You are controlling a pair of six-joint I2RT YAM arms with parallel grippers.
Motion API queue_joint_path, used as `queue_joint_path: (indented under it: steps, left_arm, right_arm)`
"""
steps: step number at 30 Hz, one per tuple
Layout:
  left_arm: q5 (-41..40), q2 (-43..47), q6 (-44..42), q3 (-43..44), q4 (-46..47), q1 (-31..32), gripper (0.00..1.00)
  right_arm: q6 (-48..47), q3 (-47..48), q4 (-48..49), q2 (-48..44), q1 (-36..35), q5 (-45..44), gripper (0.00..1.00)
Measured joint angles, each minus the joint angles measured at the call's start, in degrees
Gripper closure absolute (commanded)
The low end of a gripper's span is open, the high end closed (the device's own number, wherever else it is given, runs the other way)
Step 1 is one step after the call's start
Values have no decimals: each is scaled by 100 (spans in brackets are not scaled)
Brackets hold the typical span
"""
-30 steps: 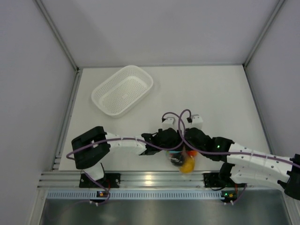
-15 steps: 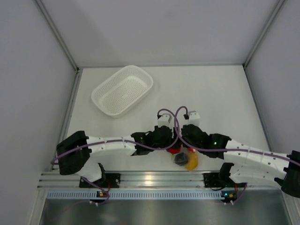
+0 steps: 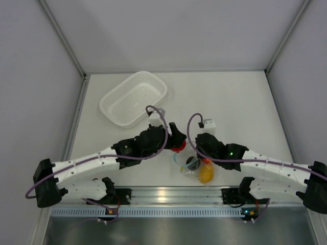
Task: Open the zip-top bag and remove the fake food
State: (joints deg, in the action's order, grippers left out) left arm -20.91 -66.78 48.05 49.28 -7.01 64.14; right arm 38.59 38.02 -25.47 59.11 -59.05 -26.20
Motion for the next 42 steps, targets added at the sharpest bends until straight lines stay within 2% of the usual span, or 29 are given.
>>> queue_joint_path:
  steps: [4,9,13,15,21,23,24,25,28,31,32,33,35,37,42]
  left_arm:
    - [-278,581,-199,0,-549,-643,100]
    - [-317,654,-645,116,-1038,-2514,100]
    - [-101,-68,-984,697,-1193,-4054,100]
    - [37,-612,-1126,1071,-1176,-4616,100]
    - [592,-2232,-1423,1797,-1174,-5460,99]
    - [837,-2686,-1530,1934,-1224,-5646,87]
    - [933,-2868,-1574,1991,-1237,-5705,70]
    - [997,-3029,-1613,2044,-1270,-5761,60]
    - [1152,-3209,-1668,2135,-1344,-5831,50]
    - [1314,-3211,-1714,2304,-1401,-5838,34]
    - [1379,-3211,-1740,2387,-1390,-5838,13]
    - [1419,-3206,-1773,2444,-1368,-5838,7]
    - [1484,-3187,-1832,2516,-1357,-5838,6]
    - [1539,-3117,-1875,2533,-1360,-5838,2]
    - [1744,-2796,-1950,2527,-1370,-5840,2]
  right_arm:
    - [15,-2,61,-238,72,13,100]
    - [-7,0,184,-439,98,116,100]
    - [-46,0,249,-431,111,310,100]
    - [-76,0,304,-411,111,380,100]
    - [-232,227,345,-164,120,573,100]
    - [-304,348,356,-50,120,658,100]
    - [-326,407,363,-7,120,688,100]
    - [-358,457,365,35,120,721,100]
    - [-433,586,363,120,120,828,100]
    - [-468,669,361,181,120,905,100]
    - [-468,675,369,181,120,922,100]
    - [-466,675,367,181,120,940,100]
    - [-450,675,367,181,120,968,100]
    - [-426,675,367,181,120,977,100]
    - [-343,675,367,142,120,977,100]
